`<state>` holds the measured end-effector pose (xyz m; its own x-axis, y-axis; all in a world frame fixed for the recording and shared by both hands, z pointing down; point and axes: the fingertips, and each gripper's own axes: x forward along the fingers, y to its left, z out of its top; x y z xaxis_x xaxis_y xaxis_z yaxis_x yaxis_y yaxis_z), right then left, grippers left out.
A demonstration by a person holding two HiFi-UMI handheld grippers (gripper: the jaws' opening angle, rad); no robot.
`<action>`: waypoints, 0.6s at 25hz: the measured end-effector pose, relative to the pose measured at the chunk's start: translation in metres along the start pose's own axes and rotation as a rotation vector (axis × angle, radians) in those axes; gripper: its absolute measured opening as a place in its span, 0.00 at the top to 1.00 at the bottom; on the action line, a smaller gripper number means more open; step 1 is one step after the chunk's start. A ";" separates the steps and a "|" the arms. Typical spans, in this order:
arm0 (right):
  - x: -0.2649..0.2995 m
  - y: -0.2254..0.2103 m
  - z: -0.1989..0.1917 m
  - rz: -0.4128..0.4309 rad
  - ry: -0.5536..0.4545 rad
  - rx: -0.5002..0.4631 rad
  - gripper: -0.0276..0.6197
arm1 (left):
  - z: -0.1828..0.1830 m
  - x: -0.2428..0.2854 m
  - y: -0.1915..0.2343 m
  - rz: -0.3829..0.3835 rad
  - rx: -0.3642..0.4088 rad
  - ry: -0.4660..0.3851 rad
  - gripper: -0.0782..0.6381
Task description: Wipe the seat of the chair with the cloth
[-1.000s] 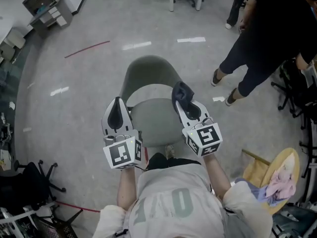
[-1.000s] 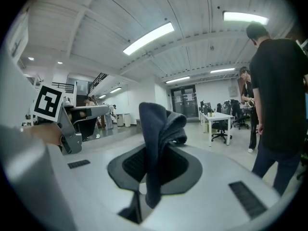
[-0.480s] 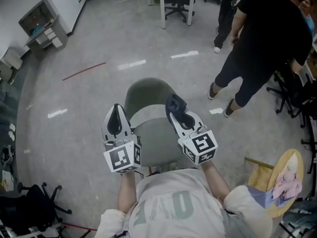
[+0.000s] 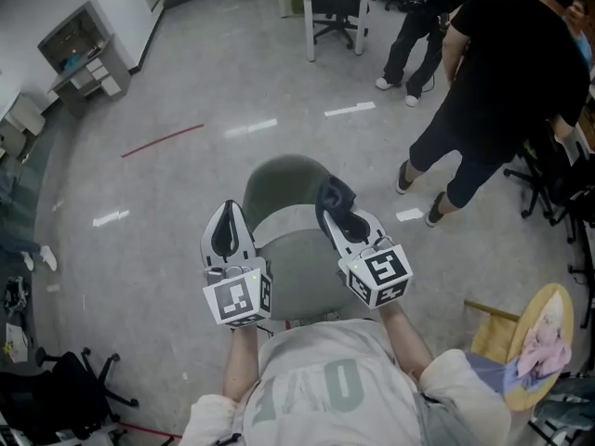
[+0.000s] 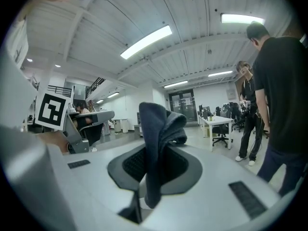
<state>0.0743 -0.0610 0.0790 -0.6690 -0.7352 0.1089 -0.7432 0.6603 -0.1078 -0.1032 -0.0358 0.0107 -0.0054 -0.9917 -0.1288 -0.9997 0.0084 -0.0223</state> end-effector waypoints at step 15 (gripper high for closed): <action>0.023 -0.003 -0.011 0.029 0.030 0.044 0.88 | -0.017 0.013 0.011 0.008 0.034 0.015 0.87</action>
<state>0.0612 -0.0785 0.0927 -0.6909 -0.7103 0.1345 -0.7227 0.6737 -0.1542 -0.1151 -0.0511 0.0255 -0.0142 -0.9934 -0.1139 -0.9983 0.0206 -0.0552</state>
